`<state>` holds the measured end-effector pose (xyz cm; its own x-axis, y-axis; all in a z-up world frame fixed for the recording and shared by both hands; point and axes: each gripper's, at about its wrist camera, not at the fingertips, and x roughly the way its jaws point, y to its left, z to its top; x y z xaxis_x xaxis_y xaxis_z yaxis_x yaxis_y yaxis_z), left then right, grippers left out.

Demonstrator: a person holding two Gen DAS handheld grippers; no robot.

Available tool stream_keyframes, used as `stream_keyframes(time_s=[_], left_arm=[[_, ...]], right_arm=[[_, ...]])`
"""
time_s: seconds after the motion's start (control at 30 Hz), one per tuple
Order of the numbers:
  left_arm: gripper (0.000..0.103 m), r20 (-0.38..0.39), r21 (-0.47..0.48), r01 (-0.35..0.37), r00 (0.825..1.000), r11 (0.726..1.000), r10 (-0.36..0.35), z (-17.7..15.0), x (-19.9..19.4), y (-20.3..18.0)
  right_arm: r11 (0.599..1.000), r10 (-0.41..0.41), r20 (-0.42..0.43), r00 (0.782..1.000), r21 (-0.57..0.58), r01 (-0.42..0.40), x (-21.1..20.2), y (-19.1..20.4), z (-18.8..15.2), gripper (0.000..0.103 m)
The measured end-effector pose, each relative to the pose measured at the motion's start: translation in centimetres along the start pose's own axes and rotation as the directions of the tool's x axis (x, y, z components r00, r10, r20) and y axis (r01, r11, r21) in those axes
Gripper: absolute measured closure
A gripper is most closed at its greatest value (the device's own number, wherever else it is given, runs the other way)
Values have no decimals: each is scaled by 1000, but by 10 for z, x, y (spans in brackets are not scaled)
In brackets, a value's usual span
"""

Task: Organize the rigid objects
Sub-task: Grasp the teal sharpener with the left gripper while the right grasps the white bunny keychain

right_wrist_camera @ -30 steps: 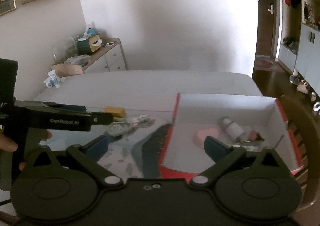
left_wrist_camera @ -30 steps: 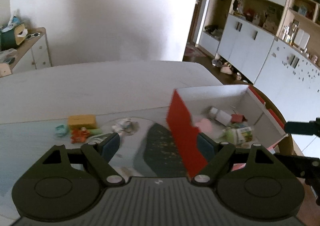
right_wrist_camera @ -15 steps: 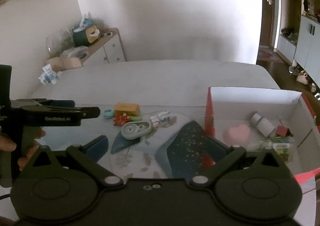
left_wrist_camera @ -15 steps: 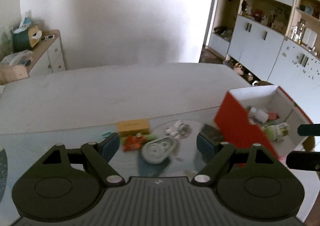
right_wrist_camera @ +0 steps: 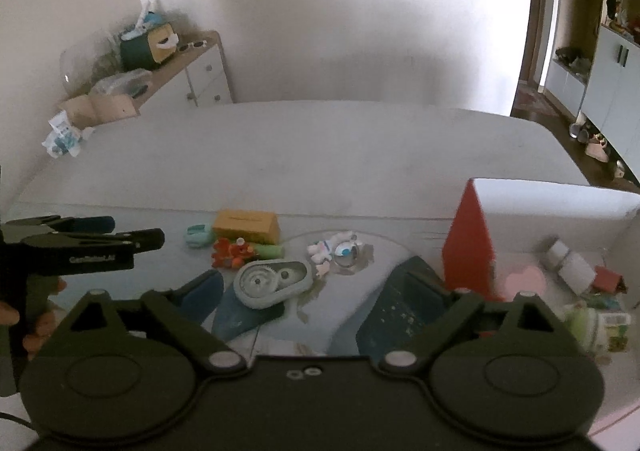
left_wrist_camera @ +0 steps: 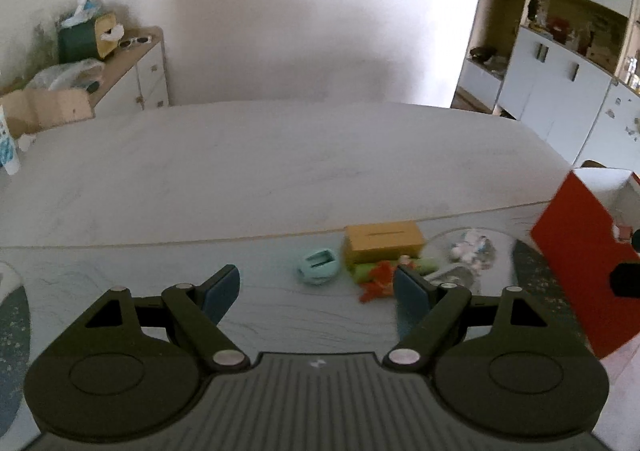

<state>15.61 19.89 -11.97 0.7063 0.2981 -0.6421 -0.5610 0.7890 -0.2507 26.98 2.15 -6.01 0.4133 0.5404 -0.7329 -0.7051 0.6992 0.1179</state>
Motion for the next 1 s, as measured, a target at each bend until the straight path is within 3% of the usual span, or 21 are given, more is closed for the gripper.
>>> stream_keyframes(time_s=[0.53, 1.0], left_arm=[[19, -43, -10, -3, 999, 1000, 2, -1, 67, 21], [19, -63, -36, -26, 998, 999, 24, -3, 95, 18]], right_arm=[[996, -84, -98, 992, 16, 86, 86, -4, 22, 14], [980, -132, -172, 976, 127, 154, 136, -18, 25, 28]])
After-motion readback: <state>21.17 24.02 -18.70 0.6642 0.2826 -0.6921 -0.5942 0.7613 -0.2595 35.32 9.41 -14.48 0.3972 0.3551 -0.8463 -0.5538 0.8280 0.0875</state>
